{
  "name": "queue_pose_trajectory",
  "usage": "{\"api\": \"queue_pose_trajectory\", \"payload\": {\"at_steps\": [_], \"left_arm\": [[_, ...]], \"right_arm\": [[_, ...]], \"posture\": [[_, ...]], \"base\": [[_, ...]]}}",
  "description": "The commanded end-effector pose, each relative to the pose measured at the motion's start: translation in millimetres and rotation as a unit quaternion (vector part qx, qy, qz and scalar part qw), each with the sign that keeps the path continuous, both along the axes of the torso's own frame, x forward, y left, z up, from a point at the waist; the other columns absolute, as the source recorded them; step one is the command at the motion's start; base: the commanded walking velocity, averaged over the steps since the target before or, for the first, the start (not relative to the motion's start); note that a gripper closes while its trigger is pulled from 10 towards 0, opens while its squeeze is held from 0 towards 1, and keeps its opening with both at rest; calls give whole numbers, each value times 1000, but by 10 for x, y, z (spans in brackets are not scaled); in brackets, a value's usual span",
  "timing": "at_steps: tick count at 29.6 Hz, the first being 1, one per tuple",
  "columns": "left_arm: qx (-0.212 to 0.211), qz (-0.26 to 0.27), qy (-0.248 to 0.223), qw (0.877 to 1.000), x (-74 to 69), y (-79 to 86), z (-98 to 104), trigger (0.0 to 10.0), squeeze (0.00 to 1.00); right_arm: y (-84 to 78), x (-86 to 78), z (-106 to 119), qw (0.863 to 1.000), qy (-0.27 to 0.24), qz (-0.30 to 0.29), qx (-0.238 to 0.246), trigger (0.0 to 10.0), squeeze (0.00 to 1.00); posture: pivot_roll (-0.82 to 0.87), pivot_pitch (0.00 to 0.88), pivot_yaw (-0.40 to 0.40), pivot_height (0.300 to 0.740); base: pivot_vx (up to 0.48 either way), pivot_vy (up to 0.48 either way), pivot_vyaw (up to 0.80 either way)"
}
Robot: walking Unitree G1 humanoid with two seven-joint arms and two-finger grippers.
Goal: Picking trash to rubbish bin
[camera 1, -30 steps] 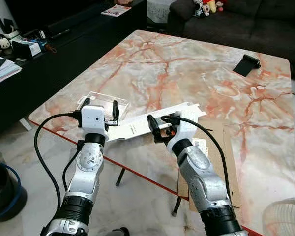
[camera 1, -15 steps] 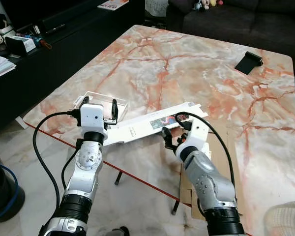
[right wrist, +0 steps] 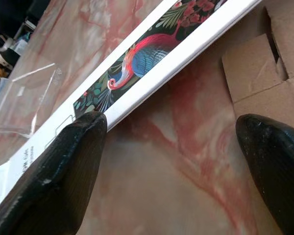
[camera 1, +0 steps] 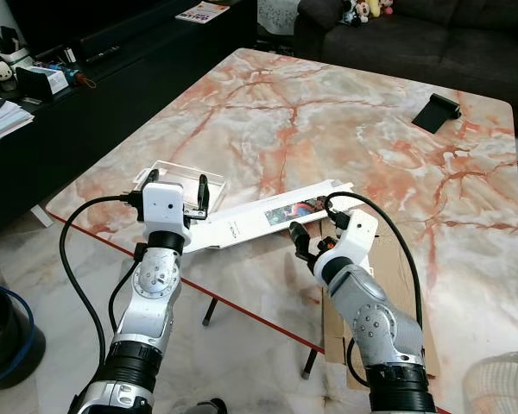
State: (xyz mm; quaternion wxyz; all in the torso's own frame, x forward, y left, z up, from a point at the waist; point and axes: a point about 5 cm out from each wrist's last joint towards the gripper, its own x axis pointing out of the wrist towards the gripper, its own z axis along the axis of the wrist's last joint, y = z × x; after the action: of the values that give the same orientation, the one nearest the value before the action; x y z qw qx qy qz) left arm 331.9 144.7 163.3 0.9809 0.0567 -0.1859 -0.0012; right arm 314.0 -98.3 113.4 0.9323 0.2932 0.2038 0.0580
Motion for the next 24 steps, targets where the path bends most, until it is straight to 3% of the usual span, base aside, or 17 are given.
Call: {"api": "queue_pose_trajectory", "payload": {"at_steps": [1, 13, 17, 24], "left_arm": [[1, -8, 2, 1000, 6, -24, -14, 10000, 0], [-3, -17, -2, 1000, 1, -61, 0, 10000, 0], [-6, -18, -1, 1000, -3, -58, -10, 10000, 0], [-7, -18, 0, 1000, -7, -56, -8, 10000, 0]], "right_arm": [[229, 19, 112, 998, 5, 12, 62, 10000, 0], [328, 67, 203, 995, -2, 32, 89, 10000, 0], [349, 143, 365, 993, -31, 33, 108, 10000, 0], [414, 175, 336, 993, -24, 42, 106, 10000, 0]], "posture": [[104, 97, 14, 740], [112, 95, 8, 740], [110, 104, 7, 740], [121, 113, 5, 740]], "base": [[0, 0, 0], [0, 0, 0], [0, 0, 0], [0, 0, 0]]}}
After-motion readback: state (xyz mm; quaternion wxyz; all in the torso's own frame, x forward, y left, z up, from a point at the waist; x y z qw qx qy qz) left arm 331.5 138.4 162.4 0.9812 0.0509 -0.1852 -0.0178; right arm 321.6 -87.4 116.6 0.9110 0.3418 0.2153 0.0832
